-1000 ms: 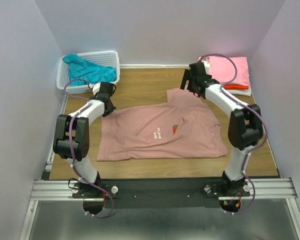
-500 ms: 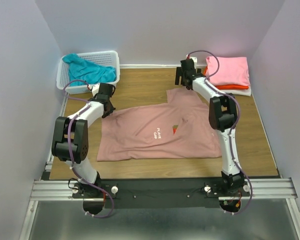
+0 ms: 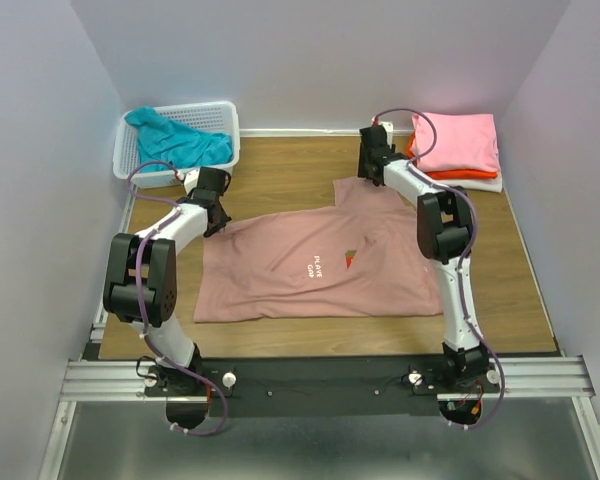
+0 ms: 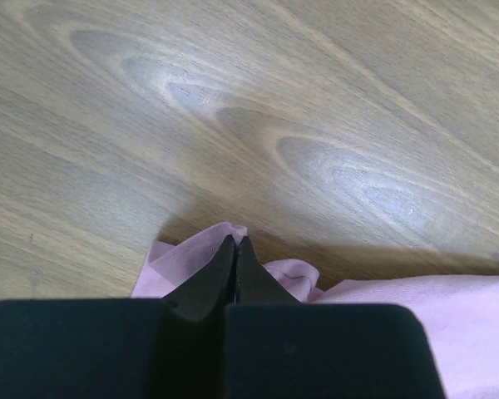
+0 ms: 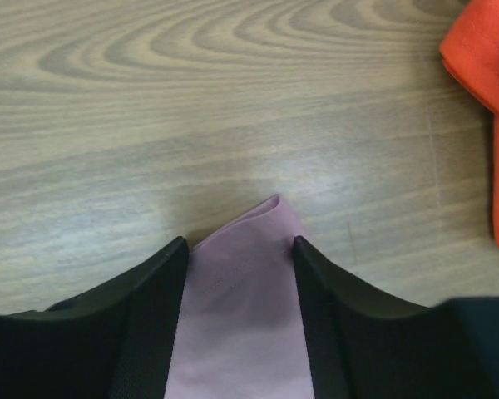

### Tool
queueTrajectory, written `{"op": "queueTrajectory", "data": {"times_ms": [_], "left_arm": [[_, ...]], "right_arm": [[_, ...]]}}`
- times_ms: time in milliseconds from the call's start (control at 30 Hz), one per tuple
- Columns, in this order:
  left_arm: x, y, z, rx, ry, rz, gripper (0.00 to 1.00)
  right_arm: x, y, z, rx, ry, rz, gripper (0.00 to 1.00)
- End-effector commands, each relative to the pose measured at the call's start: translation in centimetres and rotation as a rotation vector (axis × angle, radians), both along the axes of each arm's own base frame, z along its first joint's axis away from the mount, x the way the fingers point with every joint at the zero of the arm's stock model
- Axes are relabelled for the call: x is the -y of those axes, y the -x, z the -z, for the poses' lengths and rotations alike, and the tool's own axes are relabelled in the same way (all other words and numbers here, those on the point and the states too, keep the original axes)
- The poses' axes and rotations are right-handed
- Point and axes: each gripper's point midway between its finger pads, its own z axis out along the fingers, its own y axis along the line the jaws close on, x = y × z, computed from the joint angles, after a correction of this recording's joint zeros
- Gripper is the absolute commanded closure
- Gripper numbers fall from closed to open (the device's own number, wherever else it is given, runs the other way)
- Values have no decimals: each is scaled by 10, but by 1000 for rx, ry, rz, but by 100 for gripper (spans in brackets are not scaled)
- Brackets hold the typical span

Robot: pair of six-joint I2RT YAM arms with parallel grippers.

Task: Fold and stack the t-shirts
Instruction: Fold the tshirt

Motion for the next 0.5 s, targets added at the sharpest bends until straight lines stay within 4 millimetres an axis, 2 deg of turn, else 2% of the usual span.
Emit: {"op": "queueTrajectory", "data": {"times_ms": [0, 33, 200, 300, 333, 400, 433, 467], "left_arm": [[2, 0, -7, 21, 6, 9, 100], [3, 0, -7, 23, 6, 9, 100], [6, -3, -10, 29, 15, 18, 100], [8, -5, -14, 38, 13, 29, 100], [9, -6, -17, 44, 13, 31, 100], [9, -6, -21, 50, 13, 32, 100], [11, -6, -24, 57, 14, 35, 100], [10, -5, -24, 58, 15, 34, 100]], "right_arm": [[14, 22, 9, -60, 43, 44, 48], [15, 24, 6, -58, 38, 53, 59], [16, 24, -5, -38, 31, 70, 79], [16, 21, -14, -19, 30, 73, 96], [16, 20, -18, -12, 27, 73, 100], [16, 19, -29, 7, 27, 74, 100], [16, 19, -41, 25, 21, 73, 100], [16, 23, -42, 20, 18, 70, 100]]}}
